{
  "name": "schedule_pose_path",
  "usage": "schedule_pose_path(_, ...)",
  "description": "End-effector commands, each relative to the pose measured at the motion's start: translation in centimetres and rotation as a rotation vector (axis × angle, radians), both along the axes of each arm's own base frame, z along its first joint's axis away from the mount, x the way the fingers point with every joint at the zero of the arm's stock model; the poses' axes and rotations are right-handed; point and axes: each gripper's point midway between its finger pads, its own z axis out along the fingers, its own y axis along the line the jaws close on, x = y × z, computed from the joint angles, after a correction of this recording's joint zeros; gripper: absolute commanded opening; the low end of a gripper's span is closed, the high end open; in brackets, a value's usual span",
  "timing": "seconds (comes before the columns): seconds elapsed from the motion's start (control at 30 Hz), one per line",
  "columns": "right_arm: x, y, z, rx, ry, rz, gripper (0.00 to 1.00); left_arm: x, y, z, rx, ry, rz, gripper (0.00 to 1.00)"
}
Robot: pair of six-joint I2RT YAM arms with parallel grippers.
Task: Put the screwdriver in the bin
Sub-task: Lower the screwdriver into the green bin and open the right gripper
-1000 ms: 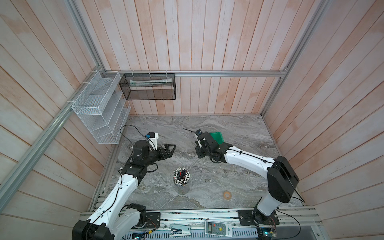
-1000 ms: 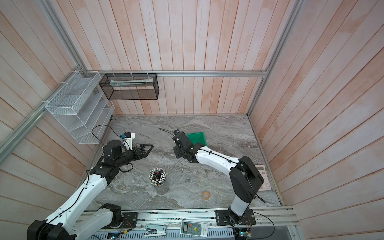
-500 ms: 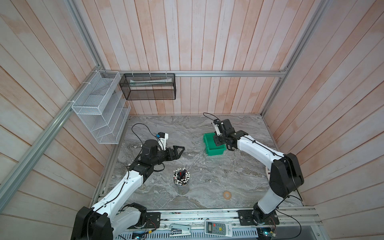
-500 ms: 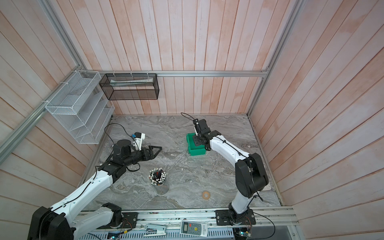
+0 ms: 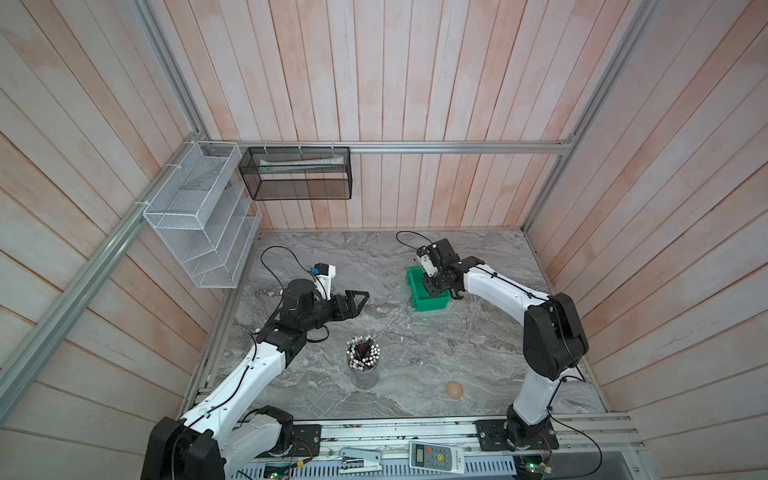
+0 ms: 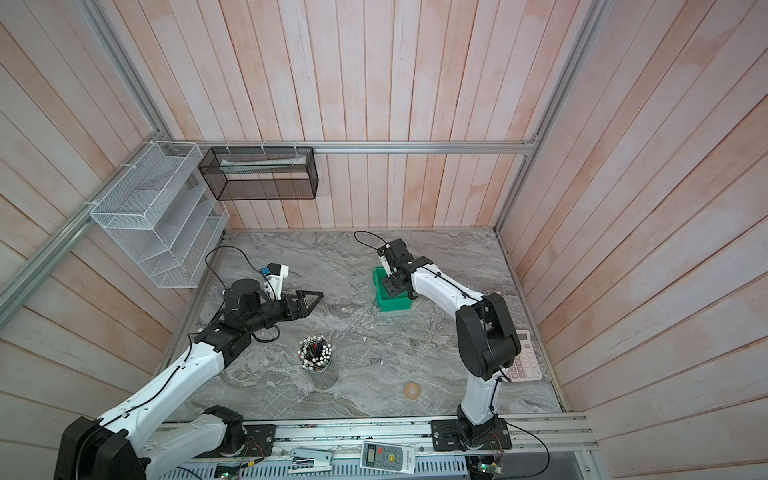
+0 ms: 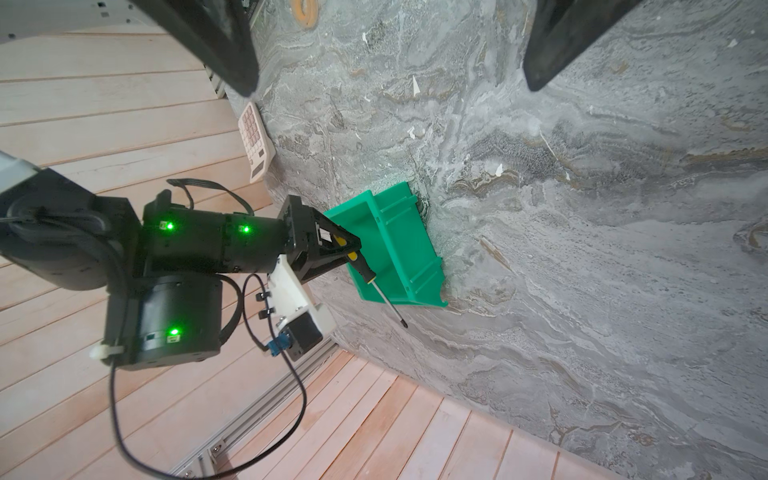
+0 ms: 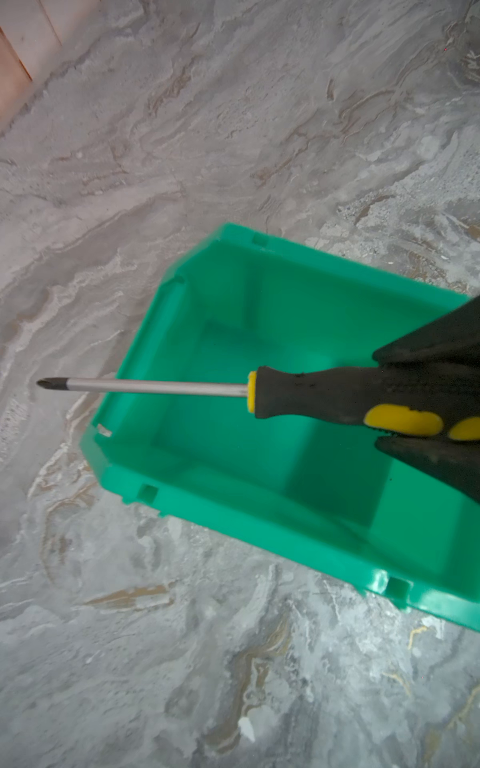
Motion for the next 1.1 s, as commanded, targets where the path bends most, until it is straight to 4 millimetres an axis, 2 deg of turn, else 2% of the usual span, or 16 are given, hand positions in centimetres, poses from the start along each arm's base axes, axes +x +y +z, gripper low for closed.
schedule_pose_path(0.0,-0.4,-0.3,-0.9,-0.058,0.03,0.063,0.15,0.0,-0.1,0.7,-0.008,-0.025,-0.002,1.0)
schedule_pose_path(0.17,0.1,-1.1,-2.4,-0.147,0.029,0.091,0.15,0.1,-0.4,0.9,-0.02,-0.033,-0.009,1.0)
schedule_pose_path(0.3,0.3,-0.7,-1.9,-0.134,-0.007,0.135,0.15,0.3,-0.7,0.4,-0.025,-0.013,-0.017,1.0)
schedule_pose_path(0.63,-0.3,-1.5,-3.1,-0.185,0.019,0.148,0.18,0.5,-1.3,0.6,-0.035,-0.017,-0.028,1.0)
schedule_pose_path(0.73,-0.3,-1.7,-2.8,-0.189,0.017,0.142,0.18,0.4,-1.4,0.5,-0.03,-0.014,-0.031,1.0)
schedule_pose_path(0.93,-0.2,-1.6,-0.4,-0.165,-0.038,0.133,0.18,0.6,-1.7,0.1,-0.031,-0.001,-0.033,1.0)
schedule_pose_path(1.07,-0.7,-1.6,-0.5,-0.155,-0.024,0.142,0.18,0.7,-2.2,0.4,-0.027,-0.002,-0.044,1.0)
